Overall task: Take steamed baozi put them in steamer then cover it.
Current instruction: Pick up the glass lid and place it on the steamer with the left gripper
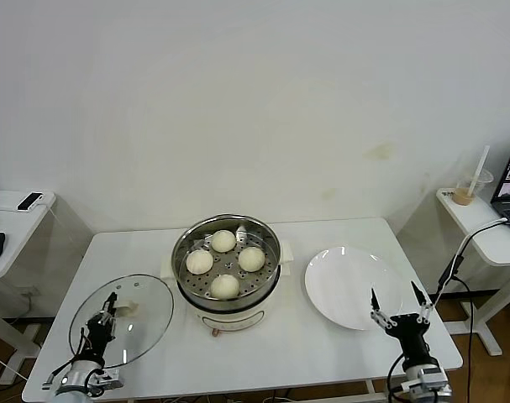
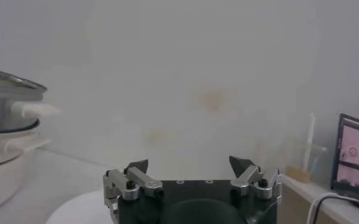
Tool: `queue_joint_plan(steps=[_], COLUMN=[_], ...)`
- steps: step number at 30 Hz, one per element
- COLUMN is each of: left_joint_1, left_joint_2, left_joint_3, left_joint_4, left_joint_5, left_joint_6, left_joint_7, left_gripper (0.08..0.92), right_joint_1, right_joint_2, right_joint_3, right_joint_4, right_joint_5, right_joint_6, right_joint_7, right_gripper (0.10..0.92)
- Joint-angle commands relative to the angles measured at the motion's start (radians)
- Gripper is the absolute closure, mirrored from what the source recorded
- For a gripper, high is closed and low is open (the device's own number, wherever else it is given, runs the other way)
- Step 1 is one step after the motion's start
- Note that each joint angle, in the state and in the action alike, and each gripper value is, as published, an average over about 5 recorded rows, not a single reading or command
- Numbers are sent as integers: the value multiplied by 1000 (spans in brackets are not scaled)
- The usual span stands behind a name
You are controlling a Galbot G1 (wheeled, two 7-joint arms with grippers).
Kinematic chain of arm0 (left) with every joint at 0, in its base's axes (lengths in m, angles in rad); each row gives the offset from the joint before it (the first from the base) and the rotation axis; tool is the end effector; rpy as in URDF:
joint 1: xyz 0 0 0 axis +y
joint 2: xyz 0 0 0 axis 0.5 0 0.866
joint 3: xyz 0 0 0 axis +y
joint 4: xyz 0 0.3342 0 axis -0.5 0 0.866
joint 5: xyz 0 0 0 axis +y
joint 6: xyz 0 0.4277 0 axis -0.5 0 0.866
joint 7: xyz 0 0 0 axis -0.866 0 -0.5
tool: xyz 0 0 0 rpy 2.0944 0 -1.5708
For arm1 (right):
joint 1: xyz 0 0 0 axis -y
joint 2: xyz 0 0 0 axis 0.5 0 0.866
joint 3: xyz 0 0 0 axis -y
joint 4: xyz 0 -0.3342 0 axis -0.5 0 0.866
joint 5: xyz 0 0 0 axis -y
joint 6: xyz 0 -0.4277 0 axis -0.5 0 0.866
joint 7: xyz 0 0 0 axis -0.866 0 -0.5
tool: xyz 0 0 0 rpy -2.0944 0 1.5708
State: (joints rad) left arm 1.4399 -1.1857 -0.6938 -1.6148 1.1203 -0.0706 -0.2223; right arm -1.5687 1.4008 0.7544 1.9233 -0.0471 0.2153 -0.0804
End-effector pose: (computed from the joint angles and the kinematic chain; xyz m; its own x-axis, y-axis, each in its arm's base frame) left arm 0.2876 0.1856 -0.4061 -0.9949 -0.0803 0.0604 0.0576 0.0368 0.9977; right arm 0.2550 -0.1221 -0.3406 -0.9986 0.0132 -0.0517 0.0284 0.9514 -0.3067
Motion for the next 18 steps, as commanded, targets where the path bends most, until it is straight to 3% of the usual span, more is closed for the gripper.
queue_joint_plan(steps=[1,11,18], left_joint_1=[128,158,134], left_joint_2=[11,102,147], left_joint_3=[-143,-277,-225], left_joint_4=[-263,-374,-452], left_joint_5=[47,7,-50], left_joint_6=[49,96,169], left_joint_7=[26,194,288], left_gripper=[866,866,866], right_joint_1=[-3,-12,-15], right_joint_2=[-18,-15,-12], right_joint_3=[0,-1,9], right_joint_4=[-4,13,10], right_joint_5=[7,-1,-11], right_joint_6=[6,8,16], right_joint_7=[-2,-3,-9], right_gripper=[203,203,203])
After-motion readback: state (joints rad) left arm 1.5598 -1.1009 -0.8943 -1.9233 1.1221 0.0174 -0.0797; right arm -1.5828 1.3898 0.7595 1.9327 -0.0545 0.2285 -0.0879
